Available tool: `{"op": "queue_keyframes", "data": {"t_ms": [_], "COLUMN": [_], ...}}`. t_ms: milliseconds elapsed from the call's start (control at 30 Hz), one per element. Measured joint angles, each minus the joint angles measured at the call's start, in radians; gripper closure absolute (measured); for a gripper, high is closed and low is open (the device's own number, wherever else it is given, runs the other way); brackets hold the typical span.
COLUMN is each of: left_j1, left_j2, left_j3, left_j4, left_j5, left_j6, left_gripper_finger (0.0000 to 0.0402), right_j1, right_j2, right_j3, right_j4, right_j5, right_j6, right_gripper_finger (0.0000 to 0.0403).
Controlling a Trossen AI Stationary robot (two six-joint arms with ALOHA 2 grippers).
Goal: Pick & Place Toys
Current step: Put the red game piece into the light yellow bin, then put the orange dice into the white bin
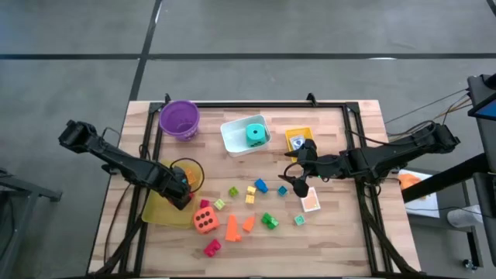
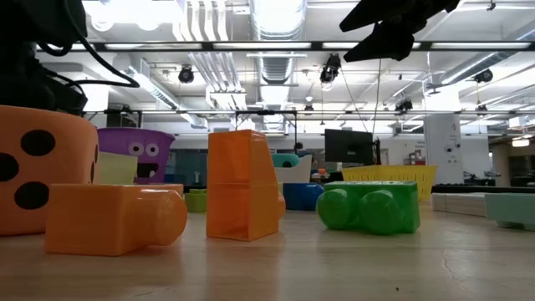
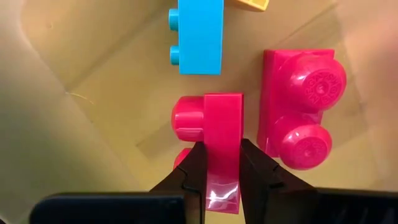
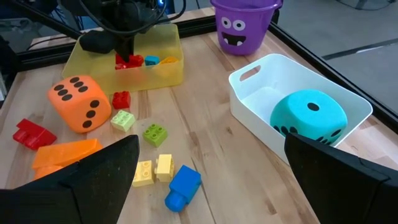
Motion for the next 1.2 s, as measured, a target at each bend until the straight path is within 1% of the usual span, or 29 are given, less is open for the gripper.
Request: {"op": "queue_keyframes", "data": {"t_ms": [33,100,367,433,500,600,800,933,1100,1200], "left_j1": [0.0,0.0,0.0,0.0,0.0,0.002,0.011,0.03,0.046,0.049], "left_j2": [0.0,0.0,0.0,0.0,0.0,0.0,0.0,0.0,0.0,-0.001], "left_j3": [0.0,0.0,0.0,0.0,0.0,0.0,0.0,0.003,0.057,0.11], "left_j4": [0.001,0.003,0.008,0.008,0.008,0.008,0.007,-0.003,-0.073,-0.117], "left_j5": [0.0,0.001,0.031,0.037,0.037,0.037,0.039,0.074,0.07,0.046], "left_j6": [0.0,0.0,0.005,0.012,0.02,0.023,0.053,0.084,0.127,0.145], "left_gripper_finger": [0.0351,0.0333,0.0216,0.0193,0.0177,0.0171,0.0176,0.0177,0.0177,0.0177], "right_j1": [0.0,0.0,0.0,0.0,0.0,0.0,0.0,0.0,0.0,0.0], "right_j2": [0.0,0.0,0.0,0.0,0.0,0.0,0.0,0.0,0.0,0.0], "right_j3": [0.0,0.0,0.0,0.0,0.0,0.0,0.0,0.0,0.0,0.0], "right_j4": [0.0,0.0,0.0,0.0,0.0,0.0,0.001,0.001,0.002,0.002], "right_j5": [0.0,0.0,0.0,0.0,0.0,0.0,0.0,0.0,0.0,0.0], "right_j6": [0.0,0.0,0.0,0.0,0.0,0.0,0.0,0.0,0.0,0.0], "right_gripper_finger": [0.0004,0.0004,0.0004,0.0004,0.0004,0.0004,0.0004,0.0004,0.0004,0.0004]}}
